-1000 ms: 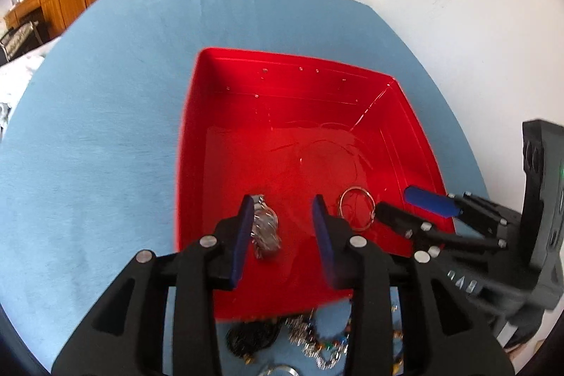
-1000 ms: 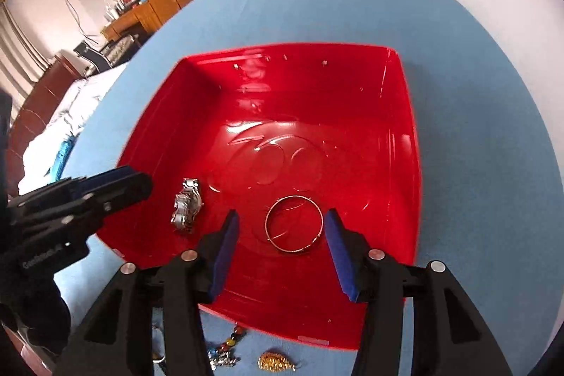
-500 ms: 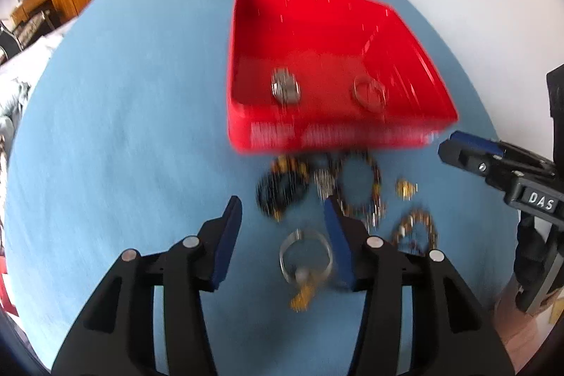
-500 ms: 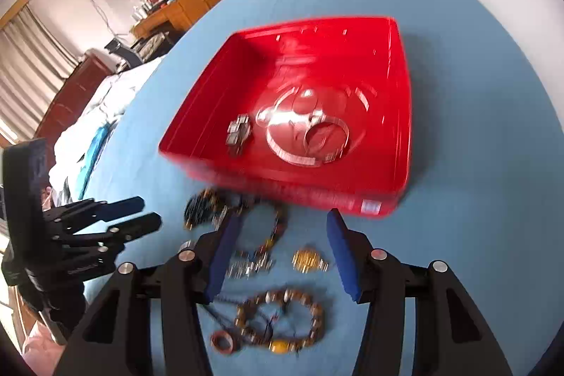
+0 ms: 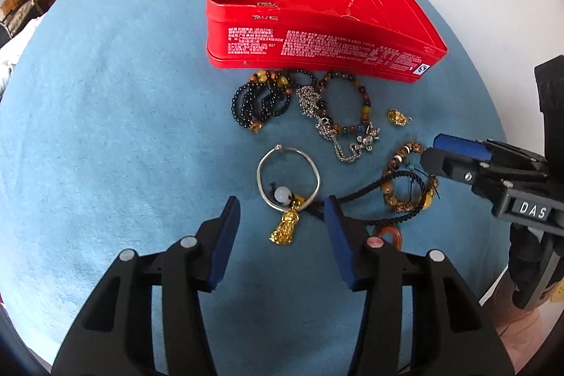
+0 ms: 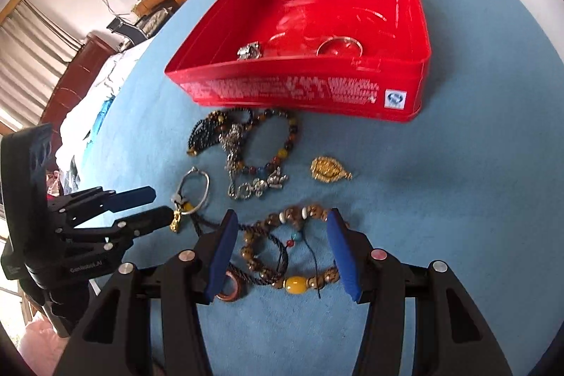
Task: Organize jewelry
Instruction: 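Withdraw both tools from the tin back toward the jewelry pile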
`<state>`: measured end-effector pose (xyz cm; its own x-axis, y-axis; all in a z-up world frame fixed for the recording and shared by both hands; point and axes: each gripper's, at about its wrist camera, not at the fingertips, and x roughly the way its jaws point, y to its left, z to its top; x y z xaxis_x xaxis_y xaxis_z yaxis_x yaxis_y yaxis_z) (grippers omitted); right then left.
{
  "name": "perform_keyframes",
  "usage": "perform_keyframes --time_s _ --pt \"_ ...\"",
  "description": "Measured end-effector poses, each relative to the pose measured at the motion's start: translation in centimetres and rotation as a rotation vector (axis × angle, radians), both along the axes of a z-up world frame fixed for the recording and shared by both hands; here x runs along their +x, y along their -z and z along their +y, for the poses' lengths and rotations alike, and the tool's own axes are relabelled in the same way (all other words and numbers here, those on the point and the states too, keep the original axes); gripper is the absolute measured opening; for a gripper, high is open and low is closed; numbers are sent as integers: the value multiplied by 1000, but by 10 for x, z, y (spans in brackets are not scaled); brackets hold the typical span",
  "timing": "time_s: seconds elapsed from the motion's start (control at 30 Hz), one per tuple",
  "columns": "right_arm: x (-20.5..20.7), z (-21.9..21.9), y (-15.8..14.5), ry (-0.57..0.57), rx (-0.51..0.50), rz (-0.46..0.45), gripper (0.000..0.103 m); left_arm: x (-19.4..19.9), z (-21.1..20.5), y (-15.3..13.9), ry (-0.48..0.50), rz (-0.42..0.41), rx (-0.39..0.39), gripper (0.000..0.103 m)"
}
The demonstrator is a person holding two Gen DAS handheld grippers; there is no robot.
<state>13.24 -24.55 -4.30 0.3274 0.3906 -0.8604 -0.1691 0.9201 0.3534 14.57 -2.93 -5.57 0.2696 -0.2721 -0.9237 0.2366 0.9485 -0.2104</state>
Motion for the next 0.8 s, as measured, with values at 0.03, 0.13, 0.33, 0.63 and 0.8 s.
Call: perform_keyframes --time_s 0.03,0.13,0.33,0.63,0.8 --pt "-1 1 1 -2 2 3 53 2 0 1 -6 3 -5 47" --pt "0 2 2 -3 6 5 53 10 0 2 -26 6 2 48" --pt "0 4 2 -2 1 2 53 27 -11 14 -25 23 25 55" --pt "4 6 7 -4 -3 16 53 45 -19 27 -33 38 30 58" --pt "6 6 6 -3 -8 15 53 53 -32 32 -8 33 62 66"
